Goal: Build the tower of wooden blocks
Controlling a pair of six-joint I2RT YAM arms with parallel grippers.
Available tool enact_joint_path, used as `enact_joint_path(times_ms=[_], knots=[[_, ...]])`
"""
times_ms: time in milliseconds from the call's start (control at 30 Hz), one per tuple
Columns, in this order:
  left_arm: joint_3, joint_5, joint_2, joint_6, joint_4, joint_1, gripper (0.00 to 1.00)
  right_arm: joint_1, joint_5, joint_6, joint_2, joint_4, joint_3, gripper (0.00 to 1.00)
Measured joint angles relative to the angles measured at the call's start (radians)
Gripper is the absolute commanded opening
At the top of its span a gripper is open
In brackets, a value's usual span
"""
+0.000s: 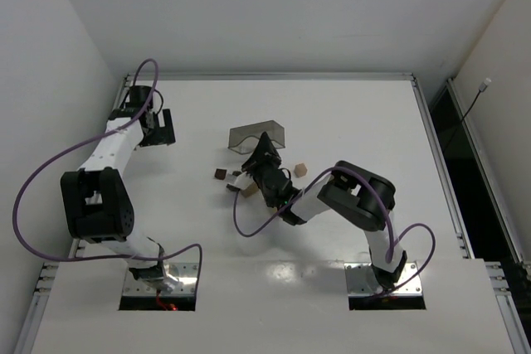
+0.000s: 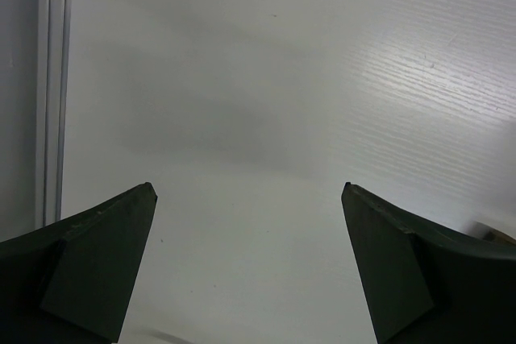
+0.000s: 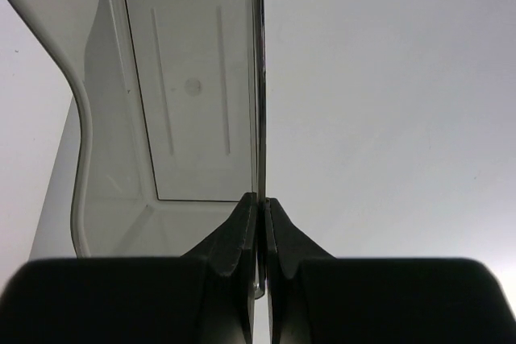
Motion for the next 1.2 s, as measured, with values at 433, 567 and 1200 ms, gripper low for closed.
enact_joint_path(times_ms=[433, 567, 1200], knots=[[0.000, 0.005, -0.004, 0.007, -0.001, 0.000, 1.00, -0.175, 0.226, 0.431, 0.002, -0.356, 0.399, 0.00], [0.000, 0.024, -0.007, 0.017, -0.001, 0.000, 1.00, -0.341, 0.077, 1.040, 0.022, -1.229, 0.932, 0.00], [0.083, 0.126, 0.083, 0.039, -0.010, -0.005, 1.00, -0.942, -0.838, 1.598, 0.157, -2.152, 1.093, 0.00]])
